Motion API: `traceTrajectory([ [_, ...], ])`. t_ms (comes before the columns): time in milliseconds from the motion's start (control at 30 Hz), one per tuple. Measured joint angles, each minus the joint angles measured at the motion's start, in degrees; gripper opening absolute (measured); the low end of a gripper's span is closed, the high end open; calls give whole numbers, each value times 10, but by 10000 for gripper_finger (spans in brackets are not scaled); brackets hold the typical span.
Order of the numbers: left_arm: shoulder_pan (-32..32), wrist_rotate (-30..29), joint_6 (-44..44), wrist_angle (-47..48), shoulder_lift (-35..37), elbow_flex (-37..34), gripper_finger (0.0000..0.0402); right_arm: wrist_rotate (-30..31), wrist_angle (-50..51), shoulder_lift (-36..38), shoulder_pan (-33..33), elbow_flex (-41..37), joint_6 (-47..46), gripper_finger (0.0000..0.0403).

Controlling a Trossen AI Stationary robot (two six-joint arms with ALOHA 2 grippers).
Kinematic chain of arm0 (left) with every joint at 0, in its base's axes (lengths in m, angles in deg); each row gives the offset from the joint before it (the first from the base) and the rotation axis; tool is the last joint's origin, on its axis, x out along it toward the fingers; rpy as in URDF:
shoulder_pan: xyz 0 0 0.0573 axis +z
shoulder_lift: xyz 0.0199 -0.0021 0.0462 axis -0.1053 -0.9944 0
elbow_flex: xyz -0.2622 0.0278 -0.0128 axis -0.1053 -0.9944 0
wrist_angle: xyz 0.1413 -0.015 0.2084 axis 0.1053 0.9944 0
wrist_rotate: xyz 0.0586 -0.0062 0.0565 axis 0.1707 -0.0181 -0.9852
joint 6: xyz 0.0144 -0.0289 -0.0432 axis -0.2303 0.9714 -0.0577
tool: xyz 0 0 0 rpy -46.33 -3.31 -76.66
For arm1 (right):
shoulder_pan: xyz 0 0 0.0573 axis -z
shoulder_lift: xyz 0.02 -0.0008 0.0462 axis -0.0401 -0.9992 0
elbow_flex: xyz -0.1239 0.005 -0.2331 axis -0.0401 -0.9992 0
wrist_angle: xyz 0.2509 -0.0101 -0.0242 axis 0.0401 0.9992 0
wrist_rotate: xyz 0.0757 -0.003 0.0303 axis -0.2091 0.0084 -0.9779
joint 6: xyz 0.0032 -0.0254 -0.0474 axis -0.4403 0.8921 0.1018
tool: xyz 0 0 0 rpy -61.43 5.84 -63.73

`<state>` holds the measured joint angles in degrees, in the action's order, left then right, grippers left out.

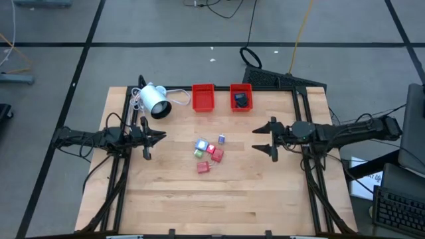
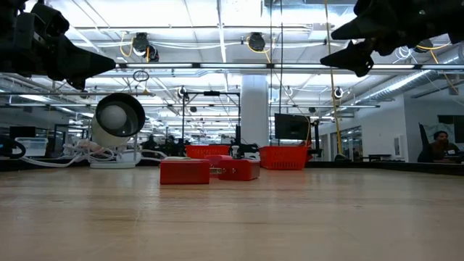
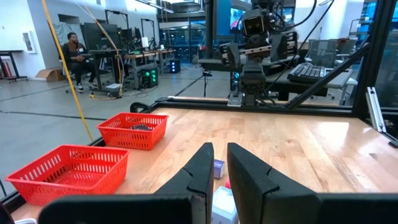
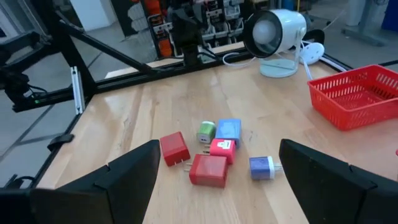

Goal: Pick & Place Office items
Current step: Put the violet charger adapter into the left red bin

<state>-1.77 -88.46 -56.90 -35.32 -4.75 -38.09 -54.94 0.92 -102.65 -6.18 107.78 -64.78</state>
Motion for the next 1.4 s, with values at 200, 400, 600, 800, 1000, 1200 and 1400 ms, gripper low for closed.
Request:
traceTrajectory([
  [200, 0, 0, 0, 0, 0, 0, 47, -2, -52, 44, 0, -51, 0, 320],
  [400, 0, 0, 0, 0, 0, 0, 47, -2, -74, 89, 0, -78, 0, 320],
  [600, 0, 0, 0, 0, 0, 0, 47, -2, -68, 128, 0, -85, 6, 320],
  [800, 0, 0, 0, 0, 0, 0, 47, -3, -62, 164, 0, -105, 15, 320],
  [1000, 0, 0, 0, 0, 0, 0, 47, -20, -59, 191, 0, -120, 9, 320],
  [1200, 0, 0, 0, 0, 0, 0, 47, -85, -58, 197, 0, -120, -20, 320],
  [1400, 0, 0, 0, 0, 0, 0, 47, -110, -56, 197, 0, -120, -20, 320],
])
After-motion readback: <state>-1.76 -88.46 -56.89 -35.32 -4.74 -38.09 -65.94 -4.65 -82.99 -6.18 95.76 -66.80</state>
